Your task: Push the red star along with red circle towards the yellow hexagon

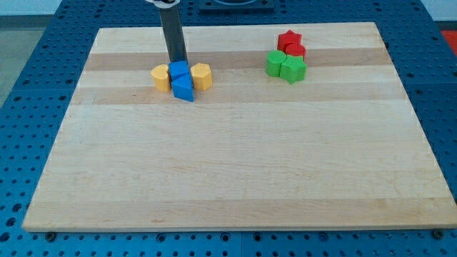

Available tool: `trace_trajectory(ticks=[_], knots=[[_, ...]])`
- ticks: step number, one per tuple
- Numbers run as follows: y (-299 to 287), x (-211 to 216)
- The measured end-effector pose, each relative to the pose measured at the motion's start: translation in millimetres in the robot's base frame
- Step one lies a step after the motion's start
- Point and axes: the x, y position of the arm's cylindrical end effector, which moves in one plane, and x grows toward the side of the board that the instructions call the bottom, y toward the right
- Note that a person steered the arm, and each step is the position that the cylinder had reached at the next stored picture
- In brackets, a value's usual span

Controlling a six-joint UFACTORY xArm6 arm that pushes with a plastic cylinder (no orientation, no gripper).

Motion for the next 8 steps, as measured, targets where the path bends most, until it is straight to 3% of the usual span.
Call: trace_trajectory(ticks=[3, 5, 6, 8], knots=[[137.1, -112.2], [189.2, -92.6], [237.1, -35.1], [243.3, -32.5]])
